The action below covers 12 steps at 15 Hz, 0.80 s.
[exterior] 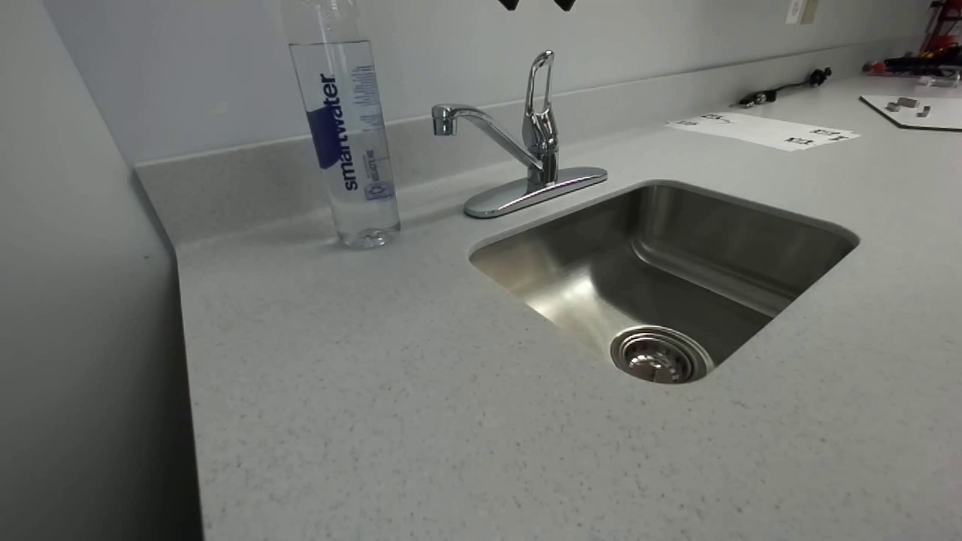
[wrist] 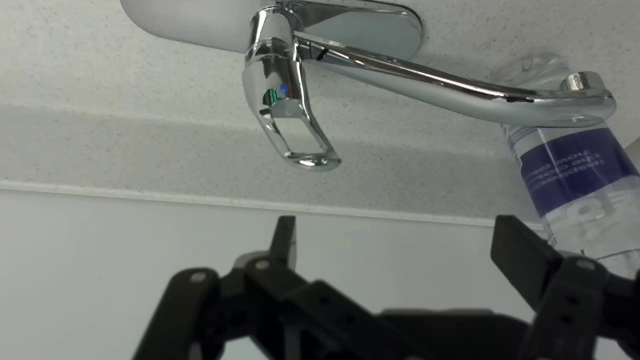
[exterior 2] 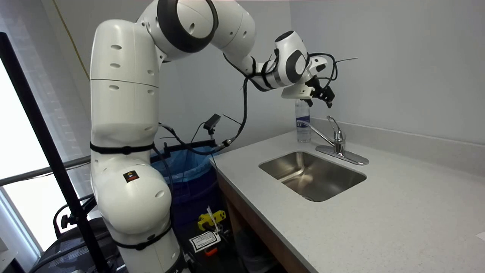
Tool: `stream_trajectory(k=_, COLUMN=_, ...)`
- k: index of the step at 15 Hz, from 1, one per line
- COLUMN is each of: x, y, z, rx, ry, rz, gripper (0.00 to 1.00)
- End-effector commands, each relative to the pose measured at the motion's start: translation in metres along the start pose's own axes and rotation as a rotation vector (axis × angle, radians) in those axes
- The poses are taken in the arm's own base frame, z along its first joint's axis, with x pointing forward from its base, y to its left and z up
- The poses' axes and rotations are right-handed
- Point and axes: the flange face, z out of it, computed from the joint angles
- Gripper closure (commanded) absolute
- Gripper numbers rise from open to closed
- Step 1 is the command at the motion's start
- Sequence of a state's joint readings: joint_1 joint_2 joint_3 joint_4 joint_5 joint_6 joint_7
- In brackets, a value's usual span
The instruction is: Open the tap nozzle to the left then push the tap handle down
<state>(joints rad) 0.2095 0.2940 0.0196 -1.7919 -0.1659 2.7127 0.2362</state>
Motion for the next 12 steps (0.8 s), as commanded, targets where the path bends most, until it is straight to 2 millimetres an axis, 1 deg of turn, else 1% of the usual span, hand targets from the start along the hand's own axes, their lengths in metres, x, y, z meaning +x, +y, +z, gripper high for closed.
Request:
stream_trajectory(k=1, x=-0.003, y=0.005, z=0.008, rx=0.001, ry=0.023, rz=0.013, gripper=0.0)
stream_trajectory(k=7, x=-0.01, y=0.005, z=0.025, rx=-0.003, ry=0.004, rz=0.008, gripper=0.0)
stream_trajectory(k=12, x=-0.016, y=-0.001, z=0.033, rx=0.001, ry=-0.008, rz=0.004, gripper=0.0)
